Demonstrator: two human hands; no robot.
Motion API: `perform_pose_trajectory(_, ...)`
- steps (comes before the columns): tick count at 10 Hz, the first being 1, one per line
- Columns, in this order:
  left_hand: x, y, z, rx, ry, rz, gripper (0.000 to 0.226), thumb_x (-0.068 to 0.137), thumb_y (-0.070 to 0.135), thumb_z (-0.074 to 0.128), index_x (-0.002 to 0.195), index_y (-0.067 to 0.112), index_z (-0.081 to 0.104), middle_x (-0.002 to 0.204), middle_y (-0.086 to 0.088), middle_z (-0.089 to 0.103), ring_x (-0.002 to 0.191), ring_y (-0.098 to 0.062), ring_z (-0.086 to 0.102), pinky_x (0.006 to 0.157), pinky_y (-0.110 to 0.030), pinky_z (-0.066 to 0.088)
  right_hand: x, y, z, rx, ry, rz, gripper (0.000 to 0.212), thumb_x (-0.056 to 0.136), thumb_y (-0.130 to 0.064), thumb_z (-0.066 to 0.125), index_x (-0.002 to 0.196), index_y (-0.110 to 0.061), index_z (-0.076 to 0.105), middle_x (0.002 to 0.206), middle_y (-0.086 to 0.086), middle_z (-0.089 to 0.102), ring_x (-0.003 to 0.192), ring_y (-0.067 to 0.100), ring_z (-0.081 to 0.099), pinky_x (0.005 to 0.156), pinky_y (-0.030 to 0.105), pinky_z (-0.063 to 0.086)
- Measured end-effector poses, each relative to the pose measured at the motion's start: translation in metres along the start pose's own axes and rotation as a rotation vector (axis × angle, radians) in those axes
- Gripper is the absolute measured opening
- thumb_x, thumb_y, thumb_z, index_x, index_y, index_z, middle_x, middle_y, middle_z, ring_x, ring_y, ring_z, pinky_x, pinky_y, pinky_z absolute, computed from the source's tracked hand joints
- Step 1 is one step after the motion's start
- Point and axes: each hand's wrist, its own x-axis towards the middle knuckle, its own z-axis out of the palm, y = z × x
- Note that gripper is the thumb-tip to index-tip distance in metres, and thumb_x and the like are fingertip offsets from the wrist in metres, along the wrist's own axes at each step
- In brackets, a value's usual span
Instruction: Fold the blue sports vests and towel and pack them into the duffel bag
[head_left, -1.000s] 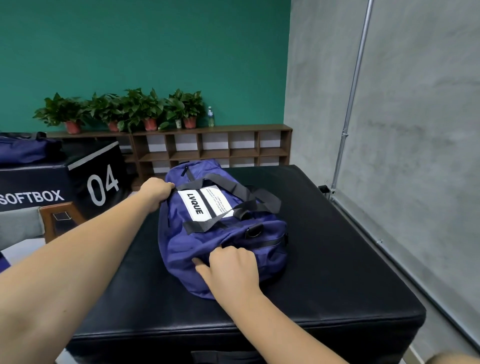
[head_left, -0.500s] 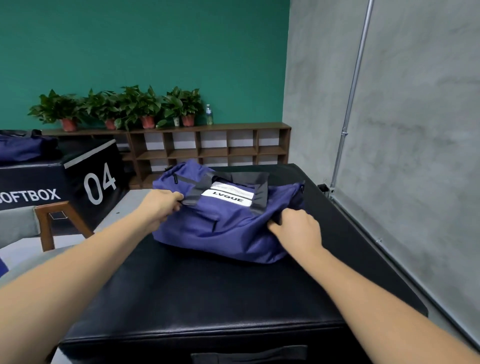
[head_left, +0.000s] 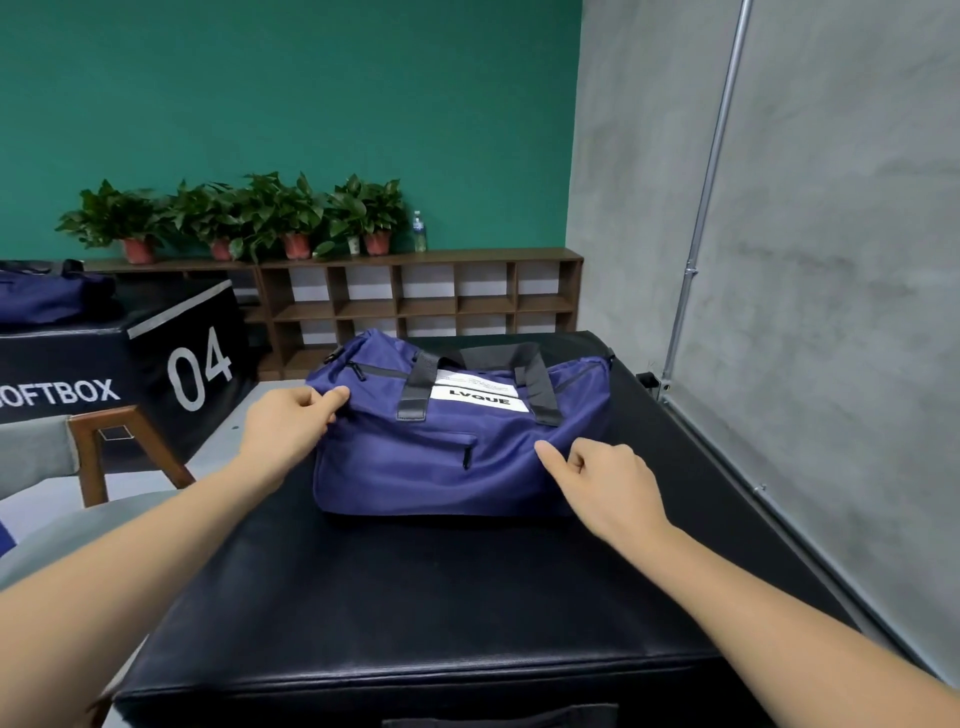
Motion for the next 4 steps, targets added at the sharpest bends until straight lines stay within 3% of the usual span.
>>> perform_pose_trajectory(1, 0.003, 0.014, -0.011, 0.196, 0.024, 0.227, 0.031, 0.095, 0.040, 0.076, 0.076, 0.018, 0.066, 0.069, 0.003, 0.070, 0.074, -0.015, 0.066, 0.071, -0.035, 0.048, 0.016, -0.005, -0.014, -0.053, 0.099, -0.099, 0.055, 0.100, -0.067, 0.050, 0.068, -0.023, 0.052, 0.060, -0.007, 0.060, 0.060, 0.014, 0.058, 0.067, 0.038, 0.055)
perform_pose_trajectory(2, 0.020, 0.039, -0.016, 0.276, 0.001, 0.453, 0.017, 0.093, 0.035, 0.077, 0.091, 0.027, 0.062, 0.085, 0.007, 0.065, 0.080, -0.012, 0.063, 0.071, -0.033, 0.046, 0.046, -0.015, -0.034, -0.160, 0.232, -0.233, 0.037, 0.100, -0.054, 0.056, 0.077, -0.026, 0.050, 0.070, -0.008, 0.058, 0.068, 0.020, 0.060, 0.063, 0.036, 0.049)
perform_pose_trajectory(3, 0.045, 0.052, -0.010, 0.448, -0.062, 0.641, 0.022, 0.094, 0.044, 0.073, 0.107, 0.032, 0.061, 0.106, 0.010, 0.059, 0.101, -0.020, 0.060, 0.083, -0.037, 0.047, 0.083, -0.029, -0.046, -0.248, 0.239, -0.358, 0.029, 0.103, -0.053, 0.053, 0.102, -0.026, 0.061, 0.099, -0.005, 0.060, 0.094, 0.023, 0.060, 0.080, 0.039, 0.049)
perform_pose_trajectory(4, 0.069, 0.068, 0.014, 0.537, -0.206, 0.694, 0.043, 0.096, 0.060, 0.064, 0.131, 0.035, 0.060, 0.132, 0.010, 0.063, 0.124, -0.021, 0.058, 0.101, -0.042, 0.048, 0.120, -0.048, -0.036, -0.208, -0.007, -0.301, 0.062, 0.104, -0.069, 0.039, 0.150, -0.029, 0.052, 0.146, 0.002, 0.055, 0.136, 0.027, 0.048, 0.114, 0.048, 0.036)
